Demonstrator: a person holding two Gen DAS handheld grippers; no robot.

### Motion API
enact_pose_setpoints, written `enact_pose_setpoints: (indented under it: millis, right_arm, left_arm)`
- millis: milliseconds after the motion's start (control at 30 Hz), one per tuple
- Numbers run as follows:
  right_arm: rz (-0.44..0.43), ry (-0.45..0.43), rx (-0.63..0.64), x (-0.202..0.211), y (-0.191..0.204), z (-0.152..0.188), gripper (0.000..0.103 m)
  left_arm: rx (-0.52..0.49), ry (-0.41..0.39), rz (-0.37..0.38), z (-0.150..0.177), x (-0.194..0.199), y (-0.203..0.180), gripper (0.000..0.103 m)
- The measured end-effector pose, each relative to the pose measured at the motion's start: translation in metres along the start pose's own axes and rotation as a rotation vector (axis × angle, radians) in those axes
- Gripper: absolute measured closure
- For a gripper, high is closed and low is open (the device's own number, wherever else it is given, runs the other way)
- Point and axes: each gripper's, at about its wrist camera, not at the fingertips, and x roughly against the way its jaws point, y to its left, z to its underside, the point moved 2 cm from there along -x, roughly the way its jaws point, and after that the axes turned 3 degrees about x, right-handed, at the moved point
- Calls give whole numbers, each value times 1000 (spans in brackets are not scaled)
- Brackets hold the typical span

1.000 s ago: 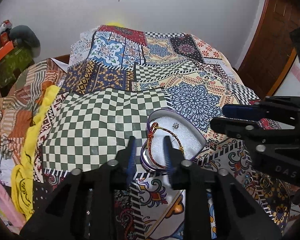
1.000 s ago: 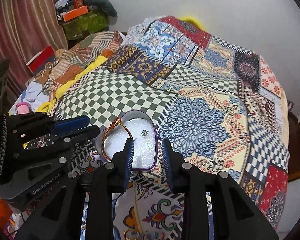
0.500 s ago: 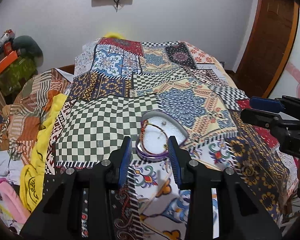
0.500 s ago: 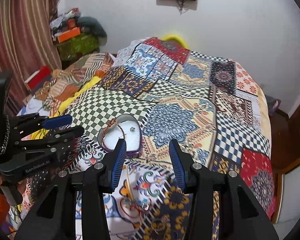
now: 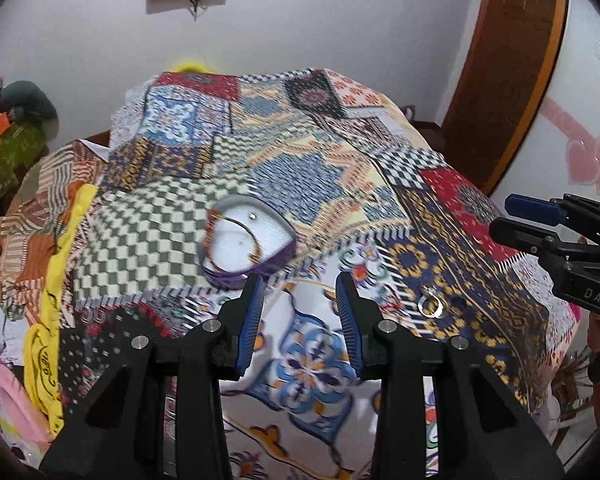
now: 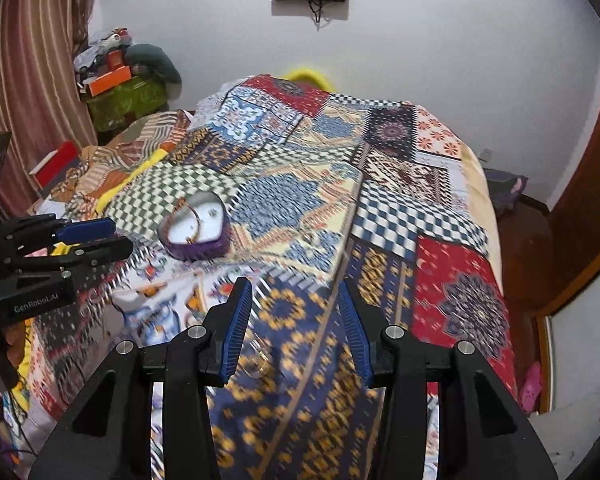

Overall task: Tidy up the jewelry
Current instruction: 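Move the left tool back toward the jewelry on the quilt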

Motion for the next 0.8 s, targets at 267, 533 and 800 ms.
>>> enact_pose_setpoints:
  millis: [267,533,800]
  right_arm:
    - [-24,53,-26,-4,-9,33,62]
    - [-68,118,-30,-21,-7,57,62]
    - [-108,140,-22,-32,0,62,62]
  left_arm:
    - [-41,77,24,23,-24,-22,66]
    - [-68,110,15,34,-41,-23,67]
    - [-68,104,104,28,-43,-37,67]
